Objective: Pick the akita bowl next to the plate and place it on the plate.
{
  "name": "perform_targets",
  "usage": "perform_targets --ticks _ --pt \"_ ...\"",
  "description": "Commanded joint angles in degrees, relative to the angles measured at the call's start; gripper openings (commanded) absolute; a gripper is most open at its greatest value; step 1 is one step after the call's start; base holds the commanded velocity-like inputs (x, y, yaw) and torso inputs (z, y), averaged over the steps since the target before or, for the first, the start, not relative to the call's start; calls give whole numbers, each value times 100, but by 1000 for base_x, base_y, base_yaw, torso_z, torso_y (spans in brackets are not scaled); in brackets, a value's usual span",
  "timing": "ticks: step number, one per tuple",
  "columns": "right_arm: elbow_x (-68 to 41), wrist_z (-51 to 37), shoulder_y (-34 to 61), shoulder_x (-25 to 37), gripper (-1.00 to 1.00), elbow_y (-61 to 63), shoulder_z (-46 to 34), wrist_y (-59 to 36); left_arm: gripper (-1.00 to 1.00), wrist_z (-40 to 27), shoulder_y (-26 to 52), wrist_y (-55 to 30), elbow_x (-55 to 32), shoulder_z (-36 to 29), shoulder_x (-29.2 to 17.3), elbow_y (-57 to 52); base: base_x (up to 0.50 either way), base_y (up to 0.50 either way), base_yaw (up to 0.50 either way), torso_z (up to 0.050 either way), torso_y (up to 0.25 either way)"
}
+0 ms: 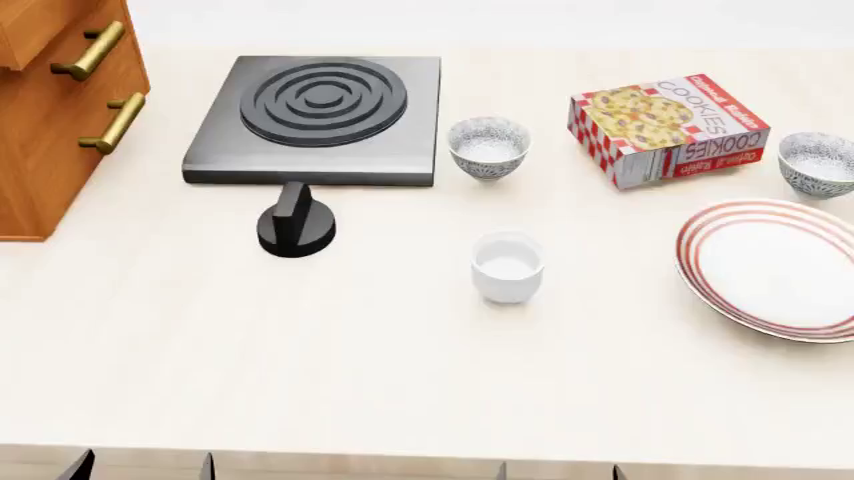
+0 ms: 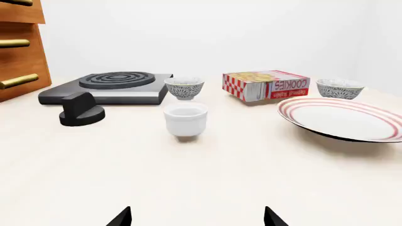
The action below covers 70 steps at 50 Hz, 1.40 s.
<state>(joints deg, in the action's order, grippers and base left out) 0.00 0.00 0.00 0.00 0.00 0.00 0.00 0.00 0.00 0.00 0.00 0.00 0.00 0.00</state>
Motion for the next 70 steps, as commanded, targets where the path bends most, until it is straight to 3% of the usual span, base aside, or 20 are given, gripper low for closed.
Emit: perform_targets --ticks 1,12,17,21,24,27,33,44,57,70 --pt "-42 -130 4 94 100 -15 -124 -26 100 -75 -14 69 -130 -101 -90 -1 0 0 0 0 0" --pt "-173 -344 23 271 100 -42 -343 -50 100 -352 11 17 -74 -417 -303 32 0 0 0 0 0" --pt "-230 -391 39 323 100 -70 -404 -33 100 -279 -30 41 -445 -369 -331 -84 0 0 0 0 0" --pt "-172 -515 26 349 100 -23 -456 -61 100 -211 -49 -391 -801 -293 -420 -514 0 0 0 0 0" --pt "-300 -489 0 360 100 18 -431 -33 100 -96 102 -1076 -1540 36 -523 -794 0 0 0 0 0" --pt "-284 -456 -19 419 100 212 -540 -265 100 -171 230 -1398 -1904 326 -640 -997 0 0 0 0 0" --pt "-695 -391 12 505 100 1637 -556 -1654 100 -298 459 -1609 -2245 840 -879 -781 0 0 0 0 0" --pt "-1419 -676 1035 686 100 4059 -516 -4183 100 -325 620 -1035 -2154 1316 -1119 117 0 0 0 0 0" --pt "-1351 -842 1967 911 100 4337 -638 -4713 100 -289 654 -825 -2164 1274 -1084 262 0 0 0 0 0" --pt "-1394 -913 1967 973 100 4348 -636 -4745 100 -289 673 -755 -2180 1245 -1109 364 0 -9 0 0 0"
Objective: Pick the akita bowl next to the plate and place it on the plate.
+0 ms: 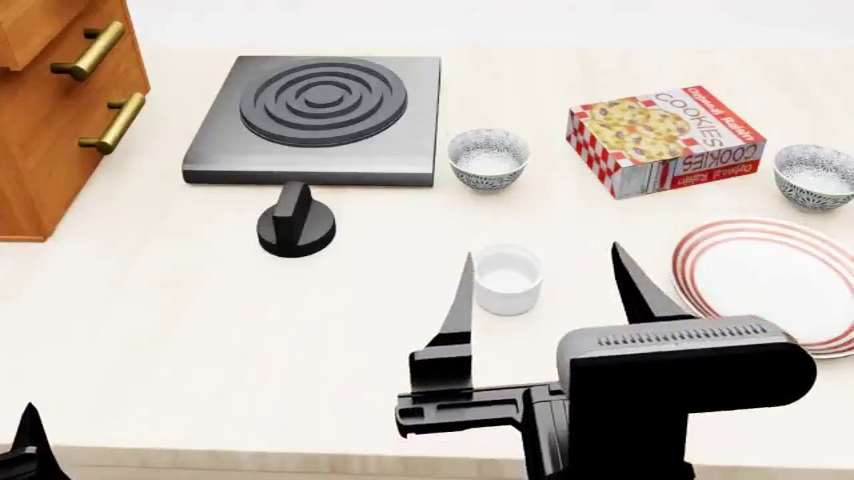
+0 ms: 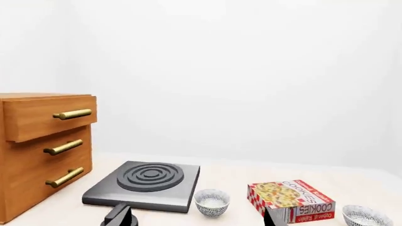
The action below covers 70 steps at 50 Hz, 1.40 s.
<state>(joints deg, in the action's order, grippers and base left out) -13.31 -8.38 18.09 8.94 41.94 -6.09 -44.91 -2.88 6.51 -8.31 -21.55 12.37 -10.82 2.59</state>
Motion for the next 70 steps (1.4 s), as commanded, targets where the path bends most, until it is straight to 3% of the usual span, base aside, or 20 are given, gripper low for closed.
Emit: perform_targets --ticks 1,14,65,70 --pt "-79 -90 162 68 100 180 -9 -274 100 41 43 256 32 -4 7 301 0 -500 0 0 0" --pt "-155 -136 163 117 100 200 -13 -351 100 -117 -74 -17 -54 -33 -56 -113 0 -493 0 0 0" --pt "-395 -268 157 214 100 11 7 -187 100 -178 -19 112 -153 -137 -141 62 0 -492 0 0 0" --pt "-339 -303 163 233 100 -6 -65 -110 100 -191 -21 131 -157 -149 -143 55 0 0 0 0 0"
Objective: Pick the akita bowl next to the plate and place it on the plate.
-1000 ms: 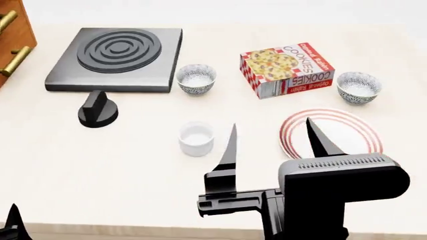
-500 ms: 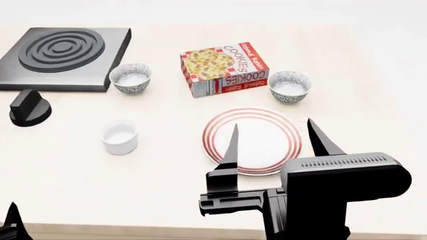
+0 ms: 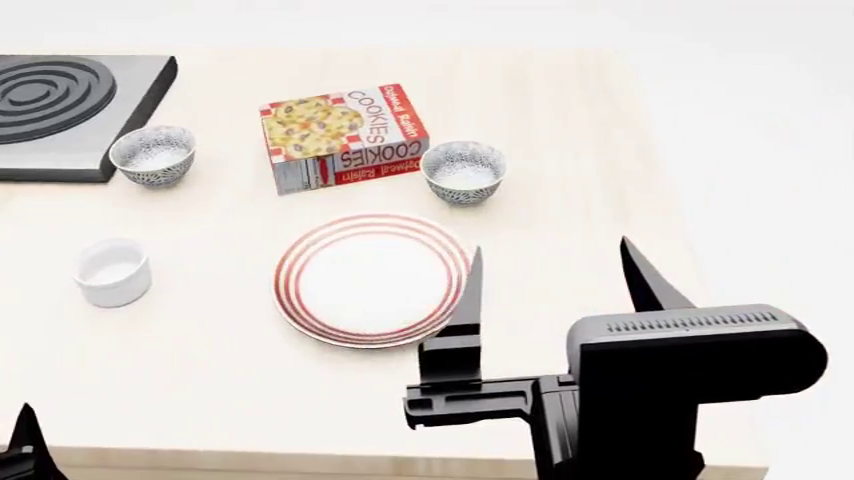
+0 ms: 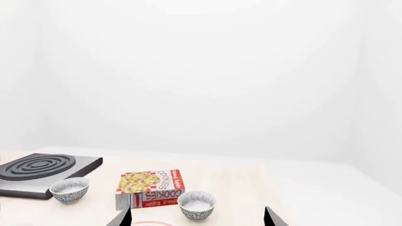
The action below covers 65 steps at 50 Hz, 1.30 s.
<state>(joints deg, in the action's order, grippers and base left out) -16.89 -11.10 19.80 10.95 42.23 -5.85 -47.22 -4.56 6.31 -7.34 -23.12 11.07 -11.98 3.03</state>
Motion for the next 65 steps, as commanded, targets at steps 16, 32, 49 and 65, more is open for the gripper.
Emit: perform_targets --ticks 16,32,49,65 --pt "-123 -3 23 99 100 -45 -170 -47 100 -72 -19 24 -24 -54 -56 -20 364 0 0 0 0" --pt "-194 -42 46 134 100 -40 -199 -69 100 -77 14 94 -42 -81 -75 86 500 0 0 0 0" --pt "-267 -42 31 155 100 -155 -193 47 100 -129 18 86 -79 -105 -97 82 500 0 0 0 1" --pt "-300 -82 21 180 100 -272 -232 87 100 -154 3 131 -76 -150 -118 87 261 0 0 0 0"
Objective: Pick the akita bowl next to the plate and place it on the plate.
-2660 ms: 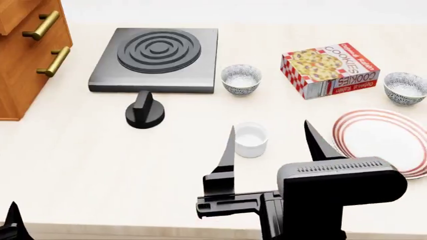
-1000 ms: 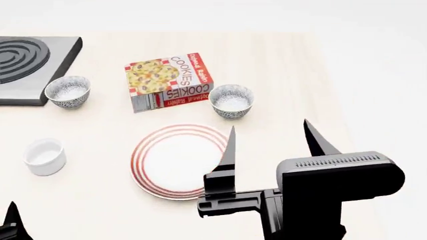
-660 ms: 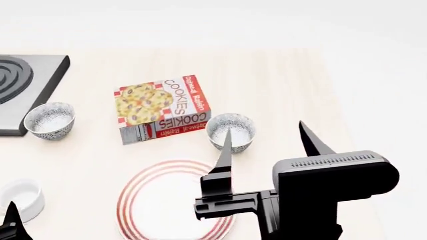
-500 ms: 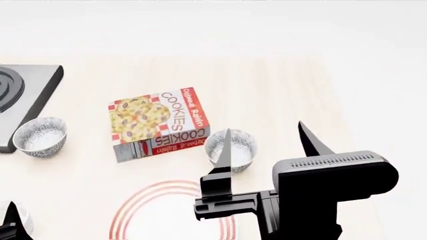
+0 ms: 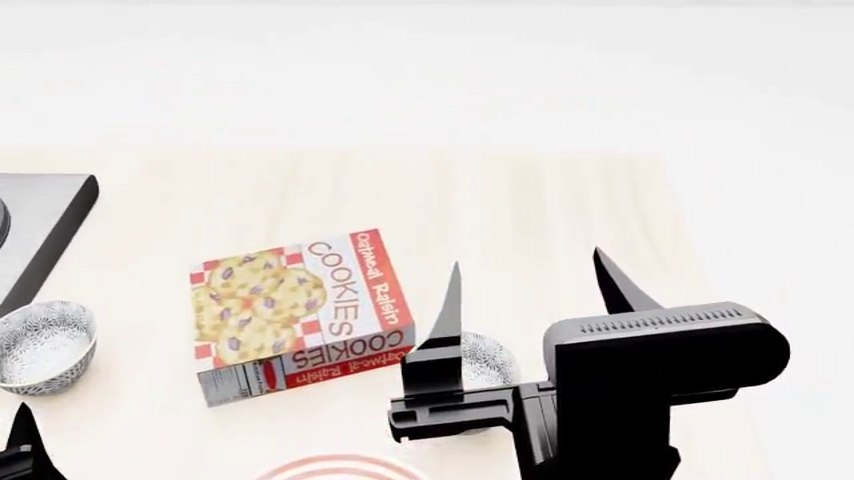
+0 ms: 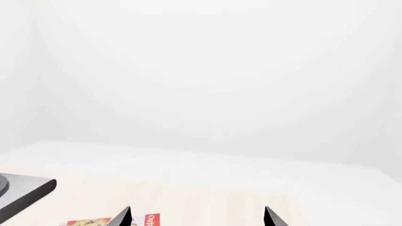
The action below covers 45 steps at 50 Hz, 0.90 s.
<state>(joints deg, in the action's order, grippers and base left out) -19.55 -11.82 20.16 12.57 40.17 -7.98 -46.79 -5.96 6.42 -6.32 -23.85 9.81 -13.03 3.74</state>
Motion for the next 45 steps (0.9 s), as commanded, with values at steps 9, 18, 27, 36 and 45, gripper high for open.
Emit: perform_targets --ticks 9,18,27,36,45 --pt "-81 -28 -8 19 100 -106 -15 52 100 -34 -15 21 -25 -38 -34 -2 500 0 0 0 0" --pt "-99 -48 -13 35 100 -123 -31 90 100 -52 -20 19 -43 -54 -47 -15 500 0 0 0 0" --pt "-32 -126 64 28 100 -467 -47 109 100 -83 -34 16 -62 -67 -52 -34 111 0 0 0 0" --pt "-115 -245 806 -74 100 -1290 30 -507 100 -116 -60 -19 -97 -75 -72 -97 0 0 0 0 0" --pt "137 -247 1870 -115 100 -2836 -380 -945 100 -120 -37 -18 -114 -92 -85 -65 0 0 0 0 0"
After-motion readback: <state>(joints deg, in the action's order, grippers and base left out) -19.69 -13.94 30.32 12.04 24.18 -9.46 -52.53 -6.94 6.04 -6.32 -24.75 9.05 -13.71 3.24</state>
